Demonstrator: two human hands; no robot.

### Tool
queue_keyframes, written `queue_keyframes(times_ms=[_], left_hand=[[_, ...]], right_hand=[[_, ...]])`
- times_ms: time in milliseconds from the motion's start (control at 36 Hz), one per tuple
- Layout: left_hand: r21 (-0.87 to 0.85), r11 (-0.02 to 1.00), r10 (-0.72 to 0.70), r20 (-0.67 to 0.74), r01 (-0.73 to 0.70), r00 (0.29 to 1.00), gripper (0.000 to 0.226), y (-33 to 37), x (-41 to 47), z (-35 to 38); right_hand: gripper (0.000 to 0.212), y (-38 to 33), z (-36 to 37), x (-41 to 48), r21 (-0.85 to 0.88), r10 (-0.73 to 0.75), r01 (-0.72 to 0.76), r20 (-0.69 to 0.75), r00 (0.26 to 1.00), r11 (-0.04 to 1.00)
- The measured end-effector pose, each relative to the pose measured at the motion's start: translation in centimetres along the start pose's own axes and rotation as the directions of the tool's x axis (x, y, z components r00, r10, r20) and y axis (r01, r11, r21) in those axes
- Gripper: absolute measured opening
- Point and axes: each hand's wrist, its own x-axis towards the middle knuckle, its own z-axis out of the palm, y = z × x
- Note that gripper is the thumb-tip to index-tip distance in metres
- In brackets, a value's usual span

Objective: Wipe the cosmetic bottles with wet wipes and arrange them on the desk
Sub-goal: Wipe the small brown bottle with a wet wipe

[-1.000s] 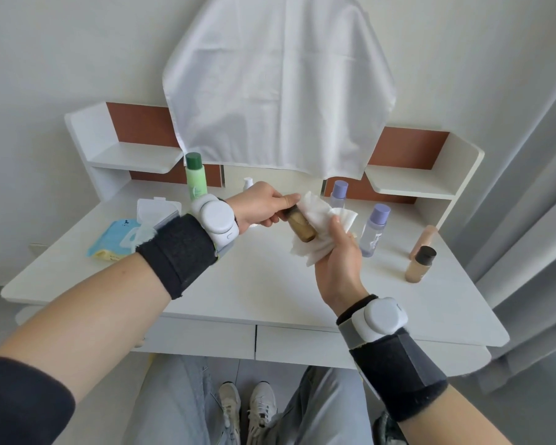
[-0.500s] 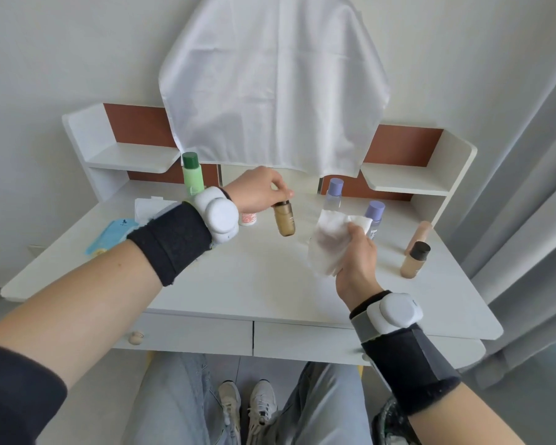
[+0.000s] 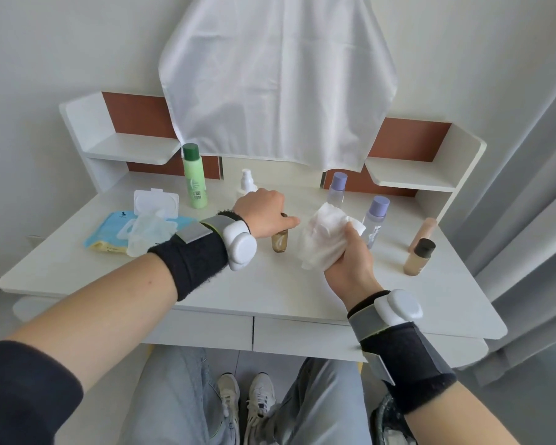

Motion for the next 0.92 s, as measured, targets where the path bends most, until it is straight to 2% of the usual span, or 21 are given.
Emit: queue_keyframes(times_ms=[139, 333, 444, 556, 639, 750, 833, 917], left_hand=[[0.095, 0.995, 0.005, 0.027, -0.008, 1.000, 0.048, -0.4, -0.3, 0.6], [0.141, 0.990, 0.021, 0.034, -0.026, 0.999, 0.048, -1.0, -0.7, 0.8], [0.118, 0.992, 0.025, 0.060, -0.032, 0.998, 0.050, -1.3, -0.6, 0.8], [0.098, 0.995, 0.025, 0.083, -0.033, 0.996, 0.051, -1.5, -0.5, 0.8], [0.091, 0.995, 0.039, 0.102, -0.049, 0.994, 0.051, -1.5, -0.6, 0.5], [-0.071, 0.997, 0.047, 0.189, -0.034, 0.981, 0.045, -1.7, -0.9, 0.0], [-0.279, 0.960, 0.079, 0.229, -0.013, 0.970, 0.040, -2.0, -1.2, -0.4], [-0.380, 0.924, 0.152, 0.244, -0.050, 0.958, 0.037, -2.1, -1.4, -0.8]], right_hand=[[0.025, 0.3, 0.1, 0.2, 0.085, 0.017, -0.017, 0.000, 1.000, 0.996], [0.038, 0.3, 0.0, 0.3, 0.162, 0.031, -0.031, 0.002, 1.000, 0.986], [0.037, 0.1, -0.1, 0.4, 0.113, 0.032, -0.034, 0.017, 0.999, 0.993], [0.054, 0.1, -0.2, 0.5, 0.066, 0.054, -0.058, 0.053, 0.997, 0.996], [0.053, 0.0, -0.1, 0.2, 0.071, 0.066, -0.072, 0.087, 0.994, 0.995], [0.045, -0.2, 0.1, -0.4, 0.097, 0.068, -0.083, 0.147, 0.987, 0.992], [0.055, -0.1, 0.2, -0.6, 0.099, 0.027, -0.042, 0.150, 0.988, 0.994], [0.059, 0.1, 0.1, -0.5, 0.113, 0.014, -0.028, 0.122, 0.992, 0.993]])
